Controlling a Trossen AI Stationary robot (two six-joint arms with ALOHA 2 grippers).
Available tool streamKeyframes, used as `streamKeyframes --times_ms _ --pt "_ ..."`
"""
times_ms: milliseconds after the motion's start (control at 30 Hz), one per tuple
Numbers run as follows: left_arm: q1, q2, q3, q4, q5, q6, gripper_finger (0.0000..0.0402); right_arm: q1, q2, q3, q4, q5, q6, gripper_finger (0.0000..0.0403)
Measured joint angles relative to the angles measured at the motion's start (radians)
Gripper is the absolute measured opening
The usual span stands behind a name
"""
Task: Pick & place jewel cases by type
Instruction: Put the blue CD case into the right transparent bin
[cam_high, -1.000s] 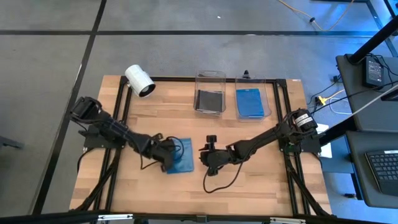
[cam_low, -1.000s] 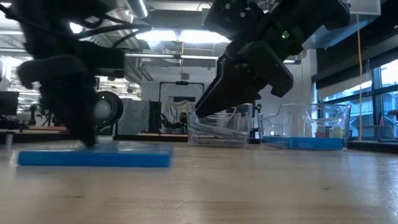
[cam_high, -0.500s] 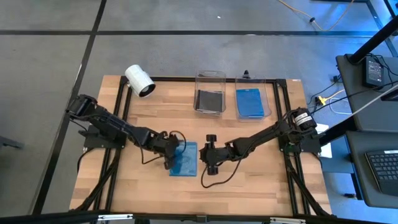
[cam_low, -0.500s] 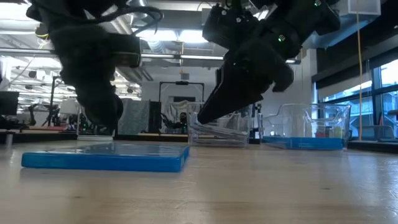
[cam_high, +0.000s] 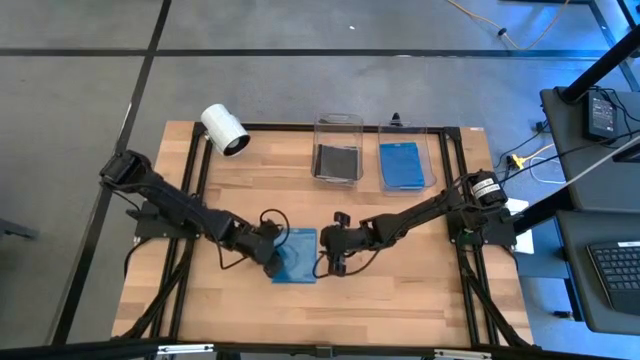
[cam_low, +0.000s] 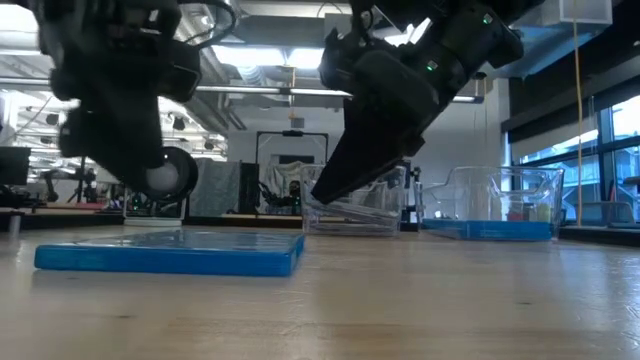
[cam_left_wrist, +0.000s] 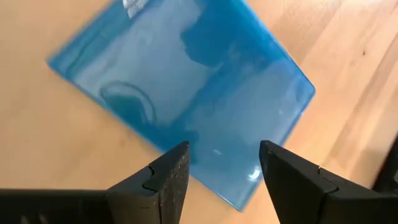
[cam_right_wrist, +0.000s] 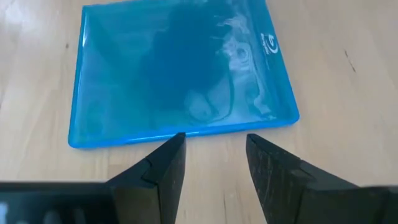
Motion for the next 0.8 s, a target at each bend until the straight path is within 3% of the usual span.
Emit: streamKeyframes --times_ms 267,467,800 --pt "-0.064 0.0 -0.005 -0.002 -0.055 -0.27 0.0188 0.0 0.0 0.0 0.022 0.001 -0.026 0.0172" --pt "-0.068 0.0 -0.061 -0.034 -0.058 -0.388 0.0182 0.002 0.02 0.0 0.012 0.001 -0.034 0.0172" --pt "-0.046 0.0 -0.275 0.375 -0.045 -0.505 0.018 0.002 0.041 0.0 0.001 -0.008 -0.054 0.0172"
